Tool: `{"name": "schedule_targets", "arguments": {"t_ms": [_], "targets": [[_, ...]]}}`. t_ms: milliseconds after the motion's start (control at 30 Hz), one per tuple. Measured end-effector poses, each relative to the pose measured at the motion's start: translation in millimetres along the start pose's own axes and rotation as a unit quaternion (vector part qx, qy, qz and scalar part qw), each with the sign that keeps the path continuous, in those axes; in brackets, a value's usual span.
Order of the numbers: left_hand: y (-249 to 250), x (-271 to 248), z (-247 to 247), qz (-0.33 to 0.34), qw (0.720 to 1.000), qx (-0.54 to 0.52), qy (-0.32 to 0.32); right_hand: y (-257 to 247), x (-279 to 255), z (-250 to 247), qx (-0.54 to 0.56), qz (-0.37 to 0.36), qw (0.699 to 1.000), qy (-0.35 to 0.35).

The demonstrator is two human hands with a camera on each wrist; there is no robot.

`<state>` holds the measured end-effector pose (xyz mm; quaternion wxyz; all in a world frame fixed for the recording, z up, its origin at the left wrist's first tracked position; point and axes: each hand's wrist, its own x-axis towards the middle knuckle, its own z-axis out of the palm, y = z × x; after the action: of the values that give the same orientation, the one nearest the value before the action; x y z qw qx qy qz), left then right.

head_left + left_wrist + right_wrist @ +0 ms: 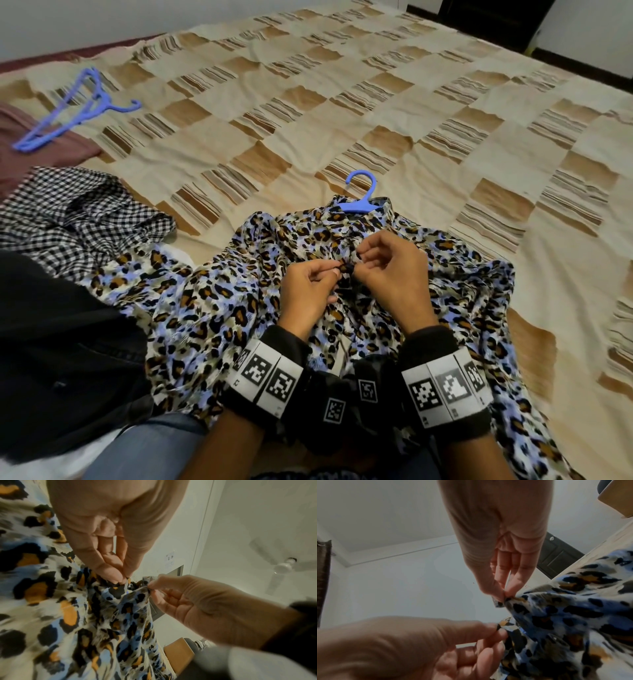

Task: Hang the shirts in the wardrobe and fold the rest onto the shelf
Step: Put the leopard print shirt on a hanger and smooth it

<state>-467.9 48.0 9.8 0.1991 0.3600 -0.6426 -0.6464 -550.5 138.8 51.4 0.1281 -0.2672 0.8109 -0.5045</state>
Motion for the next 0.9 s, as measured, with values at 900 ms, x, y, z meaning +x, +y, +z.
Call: {"name": "schedule_targets", "arguments": {"t_ms": [900], "targets": [[3,-1,-2,0.005,1.0,-0.008,-0.012,15,3,2,0.101,0.057,0.991,-0.065]]}}
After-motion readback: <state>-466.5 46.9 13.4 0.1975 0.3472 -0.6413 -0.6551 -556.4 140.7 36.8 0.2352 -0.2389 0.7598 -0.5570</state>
